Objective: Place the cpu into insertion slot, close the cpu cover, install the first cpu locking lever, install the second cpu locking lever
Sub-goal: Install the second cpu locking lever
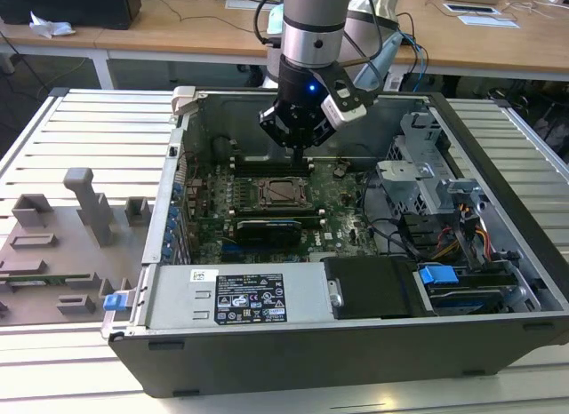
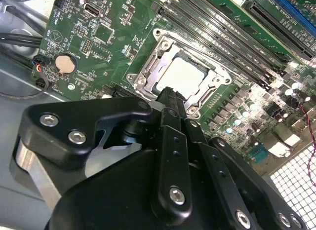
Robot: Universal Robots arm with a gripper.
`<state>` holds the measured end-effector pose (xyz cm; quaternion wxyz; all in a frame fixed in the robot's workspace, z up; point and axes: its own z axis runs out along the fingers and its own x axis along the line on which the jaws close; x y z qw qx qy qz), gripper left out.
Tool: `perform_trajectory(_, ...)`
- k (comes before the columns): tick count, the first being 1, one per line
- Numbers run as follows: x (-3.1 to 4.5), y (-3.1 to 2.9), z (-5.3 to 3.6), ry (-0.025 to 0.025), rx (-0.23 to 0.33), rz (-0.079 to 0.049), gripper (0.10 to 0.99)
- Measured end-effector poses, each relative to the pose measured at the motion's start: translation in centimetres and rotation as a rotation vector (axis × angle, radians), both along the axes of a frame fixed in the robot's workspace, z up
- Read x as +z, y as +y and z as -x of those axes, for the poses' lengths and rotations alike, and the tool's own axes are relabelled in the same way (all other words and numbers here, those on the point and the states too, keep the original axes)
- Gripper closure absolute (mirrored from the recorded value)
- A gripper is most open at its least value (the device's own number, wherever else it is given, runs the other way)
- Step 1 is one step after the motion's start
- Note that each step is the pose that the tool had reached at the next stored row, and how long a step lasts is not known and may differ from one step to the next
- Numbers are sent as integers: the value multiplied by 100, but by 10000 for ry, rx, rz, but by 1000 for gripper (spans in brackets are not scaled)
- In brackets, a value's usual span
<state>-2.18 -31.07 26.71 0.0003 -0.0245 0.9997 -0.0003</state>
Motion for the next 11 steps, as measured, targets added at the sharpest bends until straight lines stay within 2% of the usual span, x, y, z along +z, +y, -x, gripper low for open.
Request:
perform_trajectory(5,2,-8,0,2,2,3,980)
perform_trajectory(7,1,-58,0,1,-1,1,980)
perform_trajectory(11,1,-295,1,0,-1,-20,980)
